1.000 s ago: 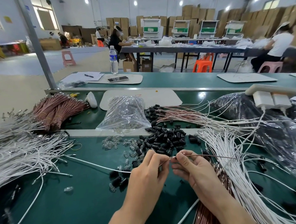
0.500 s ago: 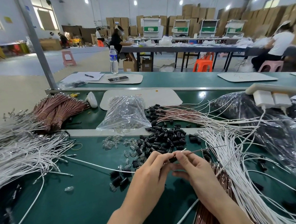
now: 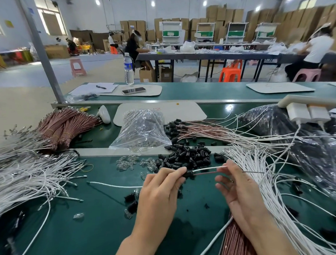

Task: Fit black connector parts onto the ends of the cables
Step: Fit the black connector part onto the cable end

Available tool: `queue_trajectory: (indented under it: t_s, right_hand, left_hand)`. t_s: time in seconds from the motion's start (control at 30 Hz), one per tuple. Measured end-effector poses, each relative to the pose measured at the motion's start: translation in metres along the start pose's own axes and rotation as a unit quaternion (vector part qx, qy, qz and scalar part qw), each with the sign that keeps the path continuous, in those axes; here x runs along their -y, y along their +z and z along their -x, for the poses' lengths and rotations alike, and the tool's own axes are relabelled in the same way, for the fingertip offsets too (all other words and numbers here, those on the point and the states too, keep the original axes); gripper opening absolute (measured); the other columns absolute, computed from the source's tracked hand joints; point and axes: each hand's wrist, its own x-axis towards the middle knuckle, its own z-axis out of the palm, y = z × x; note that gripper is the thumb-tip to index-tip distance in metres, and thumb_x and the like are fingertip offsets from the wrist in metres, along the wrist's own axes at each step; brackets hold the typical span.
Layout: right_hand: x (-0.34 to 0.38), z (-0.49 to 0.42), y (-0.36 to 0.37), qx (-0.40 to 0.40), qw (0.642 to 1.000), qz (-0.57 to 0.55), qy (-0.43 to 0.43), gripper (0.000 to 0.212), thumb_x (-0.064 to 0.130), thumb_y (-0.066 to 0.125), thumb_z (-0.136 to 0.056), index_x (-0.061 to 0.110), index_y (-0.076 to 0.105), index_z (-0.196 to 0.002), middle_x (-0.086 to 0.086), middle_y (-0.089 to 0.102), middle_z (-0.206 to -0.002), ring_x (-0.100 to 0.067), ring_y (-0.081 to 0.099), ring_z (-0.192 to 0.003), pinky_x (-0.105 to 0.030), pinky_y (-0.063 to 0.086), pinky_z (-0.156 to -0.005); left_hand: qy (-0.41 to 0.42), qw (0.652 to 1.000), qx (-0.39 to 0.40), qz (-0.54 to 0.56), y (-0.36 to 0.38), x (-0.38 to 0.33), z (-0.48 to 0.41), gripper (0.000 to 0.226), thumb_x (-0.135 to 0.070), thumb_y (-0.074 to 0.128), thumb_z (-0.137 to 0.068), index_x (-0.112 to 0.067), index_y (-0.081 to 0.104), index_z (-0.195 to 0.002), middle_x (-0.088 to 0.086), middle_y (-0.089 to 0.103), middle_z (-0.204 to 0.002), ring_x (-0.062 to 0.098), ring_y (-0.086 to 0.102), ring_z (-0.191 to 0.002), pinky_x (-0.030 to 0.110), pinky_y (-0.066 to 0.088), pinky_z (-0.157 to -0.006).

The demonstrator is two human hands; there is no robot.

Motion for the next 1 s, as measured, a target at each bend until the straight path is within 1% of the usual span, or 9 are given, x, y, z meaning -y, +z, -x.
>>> queue_trajectory:
  t_s: [0.1, 0.2, 0.33, 0.47, 0.63, 0.8, 0.87, 0.97, 1.0]
  right_hand:
    - [0.010, -0.003, -0.009, -0.040, 0.998, -0.038, -0.019, 0.022, 0.036, 0.069, -0.085, 0.020, 0.079, -0.073, -0.001, 0.073, -0.079, -0.008, 0.068, -0.064, -0.020, 0.057, -0.056]
    - [0.018, -0.004, -0.017, -0.065, 0.995, -0.063, -0.036, 0.024, 0.039, 0.068, -0.087, 0.022, 0.078, -0.073, 0.004, 0.072, -0.080, -0.006, 0.067, -0.065, -0.020, 0.059, -0.059]
    - [0.025, -0.004, -0.021, -0.070, 0.994, -0.063, -0.054, 0.022, 0.039, 0.067, -0.090, 0.022, 0.076, -0.080, 0.004, 0.072, -0.083, -0.007, 0.068, -0.067, -0.021, 0.060, -0.062]
    - [0.031, -0.004, -0.026, -0.091, 0.989, -0.084, -0.074, 0.019, 0.040, 0.067, -0.087, 0.023, 0.072, -0.080, 0.007, 0.071, -0.080, -0.006, 0.067, -0.066, -0.020, 0.060, -0.063]
    - [0.035, -0.006, -0.032, -0.116, 0.981, -0.135, -0.078, 0.019, 0.039, 0.065, -0.091, 0.022, 0.069, -0.083, 0.007, 0.069, -0.076, -0.005, 0.067, -0.066, -0.018, 0.058, -0.061]
    - [0.038, -0.006, -0.038, -0.133, 0.965, -0.216, -0.067, 0.024, 0.040, 0.069, -0.089, 0.023, 0.077, -0.074, 0.009, 0.072, -0.080, -0.003, 0.070, -0.075, -0.015, 0.057, -0.067]
    - [0.039, -0.007, -0.039, -0.132, 0.953, -0.263, -0.071, 0.025, 0.039, 0.070, -0.087, 0.023, 0.078, -0.069, 0.009, 0.073, -0.081, -0.003, 0.070, -0.079, -0.014, 0.057, -0.070]
    - [0.040, -0.006, -0.040, -0.082, 0.940, -0.322, -0.072, 0.021, 0.040, 0.072, -0.085, 0.020, 0.078, -0.085, 0.005, 0.075, -0.095, -0.005, 0.072, -0.091, -0.014, 0.057, -0.073]
    - [0.038, -0.006, -0.041, -0.054, 0.941, -0.329, -0.065, 0.024, 0.042, 0.071, -0.086, 0.019, 0.076, -0.092, 0.004, 0.075, -0.100, -0.005, 0.072, -0.094, -0.013, 0.057, -0.074]
  left_hand:
    - [0.002, 0.998, -0.053, -0.028, -0.011, 0.011, -0.005, 0.031, -0.031, 0.054, -0.099, -0.021, 0.071, -0.123, -0.015, 0.065, -0.102, 0.010, 0.048, -0.091, 0.022, 0.043, -0.084]
    - [-0.023, 0.993, -0.104, -0.041, -0.024, 0.028, -0.010, 0.028, -0.028, 0.056, -0.100, -0.020, 0.070, -0.123, -0.016, 0.063, -0.104, -0.004, 0.042, -0.095, 0.030, 0.044, -0.085]
    - [-0.048, 0.990, -0.128, -0.045, -0.034, 0.042, -0.012, 0.026, -0.025, 0.057, -0.103, -0.016, 0.069, -0.124, -0.015, 0.062, -0.107, -0.013, 0.043, -0.106, 0.035, 0.043, -0.086]
    - [-0.069, 0.985, -0.137, -0.076, -0.040, 0.050, -0.012, 0.027, -0.020, 0.057, -0.098, -0.015, 0.069, -0.122, -0.010, 0.064, -0.105, 0.000, 0.041, -0.089, 0.035, 0.039, -0.088]
    - [-0.108, 0.984, -0.118, -0.083, -0.044, 0.052, -0.013, 0.030, -0.024, 0.053, -0.098, -0.016, 0.068, -0.123, -0.008, 0.067, -0.104, 0.009, 0.052, -0.090, 0.027, 0.031, -0.092]
    - [-0.122, 0.986, -0.101, -0.059, -0.044, 0.051, -0.012, 0.036, -0.028, 0.047, -0.098, -0.015, 0.068, -0.123, -0.008, 0.066, -0.106, 0.000, 0.046, -0.094, 0.025, 0.033, -0.088]
    - [-0.139, 0.985, -0.099, -0.041, -0.043, 0.054, -0.011, 0.034, -0.028, 0.048, -0.099, -0.018, 0.068, -0.124, -0.011, 0.064, -0.107, 0.006, 0.048, -0.094, 0.028, 0.036, -0.087]
    - [-0.167, 0.981, -0.103, 0.007, -0.039, 0.054, -0.011, 0.028, -0.019, 0.054, -0.100, -0.018, 0.068, -0.124, -0.014, 0.065, -0.106, 0.017, 0.058, -0.096, 0.033, 0.045, -0.087]
    - [-0.177, 0.978, -0.108, 0.034, -0.037, 0.051, -0.012, 0.026, -0.018, 0.055, -0.100, -0.018, 0.069, -0.122, -0.016, 0.065, -0.105, 0.016, 0.061, -0.097, 0.029, 0.047, -0.088]
